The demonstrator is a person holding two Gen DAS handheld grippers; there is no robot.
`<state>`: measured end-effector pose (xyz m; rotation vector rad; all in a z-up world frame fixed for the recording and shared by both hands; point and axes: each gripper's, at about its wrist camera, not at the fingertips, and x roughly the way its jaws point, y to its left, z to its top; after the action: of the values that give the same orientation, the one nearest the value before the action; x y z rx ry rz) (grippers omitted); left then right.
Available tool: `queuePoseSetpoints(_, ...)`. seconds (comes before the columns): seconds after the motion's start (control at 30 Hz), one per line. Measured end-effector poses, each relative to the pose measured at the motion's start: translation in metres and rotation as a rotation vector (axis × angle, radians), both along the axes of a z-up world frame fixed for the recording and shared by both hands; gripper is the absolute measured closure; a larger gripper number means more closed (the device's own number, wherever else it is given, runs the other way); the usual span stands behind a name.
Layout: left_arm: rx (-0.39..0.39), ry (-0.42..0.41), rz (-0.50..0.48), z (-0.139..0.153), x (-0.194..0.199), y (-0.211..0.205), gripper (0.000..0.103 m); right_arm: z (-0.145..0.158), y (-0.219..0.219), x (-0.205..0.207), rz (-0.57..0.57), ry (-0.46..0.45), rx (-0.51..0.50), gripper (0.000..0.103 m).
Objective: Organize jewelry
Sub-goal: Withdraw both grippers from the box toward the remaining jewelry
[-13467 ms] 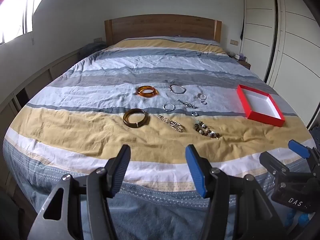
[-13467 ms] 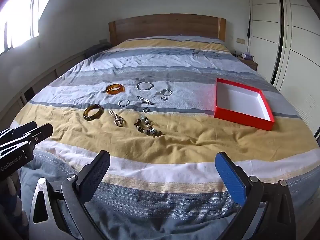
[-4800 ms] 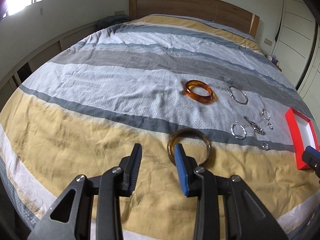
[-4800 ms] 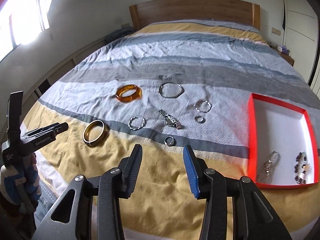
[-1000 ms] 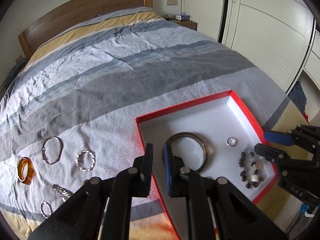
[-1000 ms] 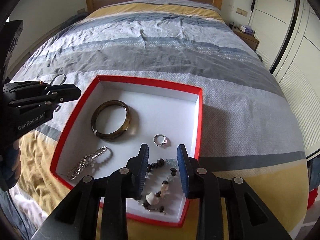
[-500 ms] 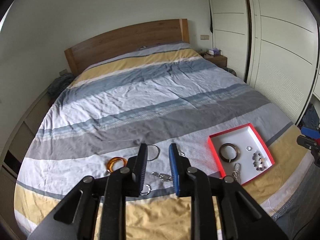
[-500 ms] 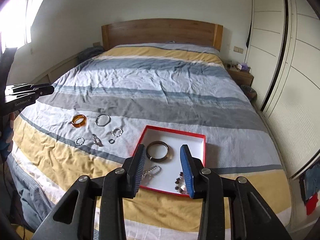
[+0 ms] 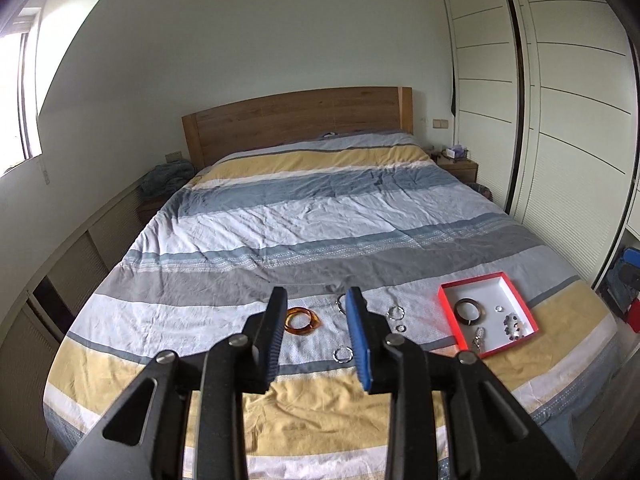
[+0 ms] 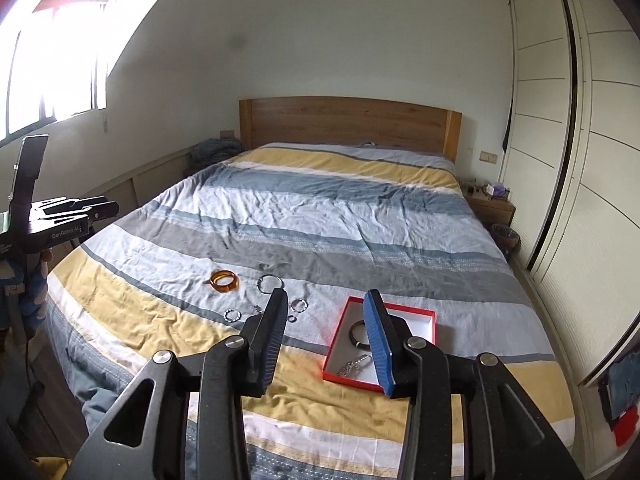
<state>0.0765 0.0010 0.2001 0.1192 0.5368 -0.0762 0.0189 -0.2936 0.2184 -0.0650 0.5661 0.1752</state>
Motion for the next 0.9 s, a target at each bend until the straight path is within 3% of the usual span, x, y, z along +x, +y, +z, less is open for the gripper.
queuePoseSetpoints(0.07,-0.013,-0.02,0.008,0.006,-0.016,0.011,0.073,0.009,0.009,-0.013,0.01,-0.023,0.003,0.061)
queuePoseSetpoints(0.2,-0.032,-0.06,0.036,0.016,-0.041,0.029,0.061,0.023,0.028,-0.035,0.028,-0.061,-0.004,0.059)
queuePoseSetpoints(0.57,-0.06,-0.101,0.101,0.027,-0.069,0.058,0.06,0.036,0.054,-0.054,0.089,-0.104,0.002,0.056)
queuePoseSetpoints(0.73,-0.069,-0.065,0.102,0.012,-0.058,0.06,0.06,0.024,0.059,-0.04,0.105,-0.085,0.021,0.055)
queuePoseSetpoints(0.9,-0.07,-0.01,0.092,-0.021,-0.036,0.057,0.06,-0.007,0.062,-0.012,0.102,-0.032,0.042,0.055)
